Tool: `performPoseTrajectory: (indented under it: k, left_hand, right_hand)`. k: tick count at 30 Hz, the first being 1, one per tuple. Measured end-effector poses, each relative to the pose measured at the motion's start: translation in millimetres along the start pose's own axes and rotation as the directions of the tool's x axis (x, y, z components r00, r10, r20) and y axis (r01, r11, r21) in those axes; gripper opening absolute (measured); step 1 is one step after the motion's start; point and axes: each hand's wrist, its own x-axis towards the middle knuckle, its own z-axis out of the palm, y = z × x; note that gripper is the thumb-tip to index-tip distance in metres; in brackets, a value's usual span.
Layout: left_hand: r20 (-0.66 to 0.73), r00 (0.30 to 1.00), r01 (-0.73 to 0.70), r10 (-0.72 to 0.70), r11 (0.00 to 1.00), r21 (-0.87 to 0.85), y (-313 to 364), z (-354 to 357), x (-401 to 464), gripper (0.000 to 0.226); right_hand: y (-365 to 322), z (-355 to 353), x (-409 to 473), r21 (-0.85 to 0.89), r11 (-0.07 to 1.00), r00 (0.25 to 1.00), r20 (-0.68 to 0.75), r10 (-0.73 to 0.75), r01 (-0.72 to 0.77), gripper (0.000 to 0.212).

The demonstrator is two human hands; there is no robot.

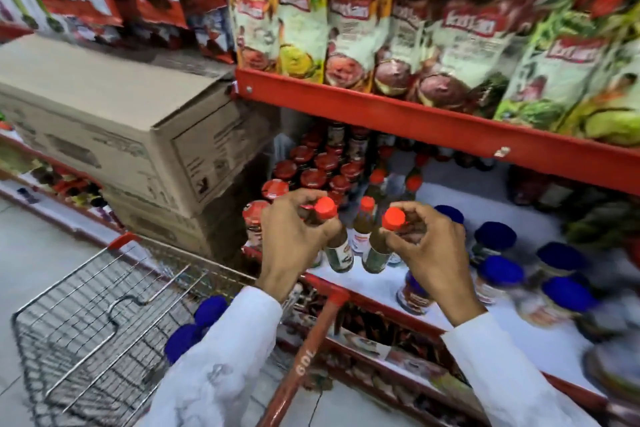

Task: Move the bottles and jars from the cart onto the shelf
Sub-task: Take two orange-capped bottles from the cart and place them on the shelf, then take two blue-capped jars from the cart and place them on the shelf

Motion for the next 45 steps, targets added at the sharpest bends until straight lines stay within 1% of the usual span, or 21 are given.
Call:
performPoseTrajectory:
  k: [3,7,14,20,22,24,26,27,28,30,31,33,35,36,38,39,42,44,45]
  left_hand:
    - [0.100,0.995,0.016,-0.023,0.998,0.068,-11.4,33.0,7.5,0.035]
    - [0.191,0.979,0.053,-0.072,0.993,0.102,-29.3,63.4,12.2,0.035]
    - [0.248,0.967,0.029,-0.061,0.991,0.134,-45.2,90.5,17.1,0.032]
    - [0.254,0.965,0.031,-0.068,0.989,0.145,-55.2,95.0,16.5,0.034]
    - [0.259,0.963,0.037,-0.070,0.990,0.133,-54.5,91.5,16.1,0.038]
    - [0.272,0.960,0.037,-0.067,0.993,0.116,-53.2,84.7,14.2,0.043]
    - [0.264,0.961,0.048,-0.075,0.993,0.109,-51.4,72.5,9.6,0.048]
    - [0.238,0.968,0.057,-0.080,0.993,0.104,-50.5,63.2,5.8,0.048]
    - [0.201,0.976,0.061,-0.079,0.994,0.096,-50.3,51.2,0.8,0.045]
    - [0.121,0.990,0.063,-0.070,0.996,0.063,-52.0,23.2,-12.8,0.038]
    - [0.071,0.994,0.077,-0.080,0.996,0.044,-55.9,6.9,-20.8,0.035]
    - [-0.025,0.988,0.151,-0.151,0.989,-0.007,-69.4,-28.0,-38.9,0.028]
    - [-0.097,0.970,0.219,-0.223,0.974,-0.053,-86.5,-57.4,-57.0,0.022]
    - [-0.154,0.953,0.256,-0.260,0.966,-0.045,-97.9,-72.7,-66.8,0.020]
    - [-0.256,0.899,0.364,-0.356,0.931,-0.018,-123.5,-100.0,-85.7,0.016]
    - [-0.293,0.863,0.423,-0.411,0.906,-0.023,-137.8,-113.0,-95.9,0.016]
    - [-0.341,0.773,0.555,-0.535,0.831,-0.045,-176.9,-135.4,-121.4,0.018]
    - [-0.360,0.737,0.614,-0.572,0.789,0.002,-201.6,-139.5,-132.9,0.021]
    - [-0.364,0.721,0.641,-0.590,0.767,0.025,-210.9,-137.5,-135.6,0.027]
  right_hand:
    - [25.7,2.9,6.7,-0.034,0.996,0.997,0.013,0.081,-0.080,0.037]
    - [51.1,12.7,11.8,-0.068,0.989,0.991,0.022,0.136,-0.134,0.033]
    - [76.0,25.6,19.1,-0.072,0.972,0.974,0.032,0.226,-0.223,0.030]
    - [82.7,28.8,19.2,-0.084,0.965,0.968,0.026,0.251,-0.249,0.032]
    - [78.0,26.0,16.9,-0.137,0.965,0.973,0.024,0.230,-0.225,0.034]
    - [69.5,22.9,12.9,-0.236,0.953,0.980,0.012,0.197,-0.189,0.039]
    - [58.4,22.1,7.4,-0.342,0.932,0.992,-0.012,0.124,-0.120,0.047]
    - [51.5,23.5,3.8,-0.367,0.928,0.998,-0.015,0.064,-0.066,0.049]
    - [43.4,27.1,0.1,-0.364,0.932,1.000,-0.012,0.005,-0.009,0.049]
    - [28.4,36.7,-6.9,-0.294,0.953,0.997,0.015,-0.078,0.079,0.045]
    - [22.0,44.6,-9.7,-0.234,0.965,0.993,0.049,-0.109,0.117,0.042]
    - [11.5,66.5,-16.0,-0.098,0.980,0.976,0.152,-0.157,0.173,0.036]
    - [5.2,89.5,-22.0,0.021,0.986,0.950,0.266,-0.163,0.164,0.035]
    - [1.9,105.3,-25.4,0.067,0.987,0.929,0.332,-0.160,0.146,0.036]
    - [-1.9,139.5,-32.1,0.123,0.986,0.870,0.468,-0.154,0.109,0.036]
    - [-3.4,159.3,-36.0,0.138,0.986,0.831,0.534,-0.152,0.091,0.036]
    - [-3.3,215.6,-45.0,0.132,0.991,0.708,0.697,-0.116,0.033,0.037]
    - [-3.5,252.0,-48.5,0.076,0.997,0.630,0.772,-0.079,0.032,0.040]
    - [-2.0,267.2,-49.0,0.040,0.998,0.609,0.790,-0.066,0.057,0.044]
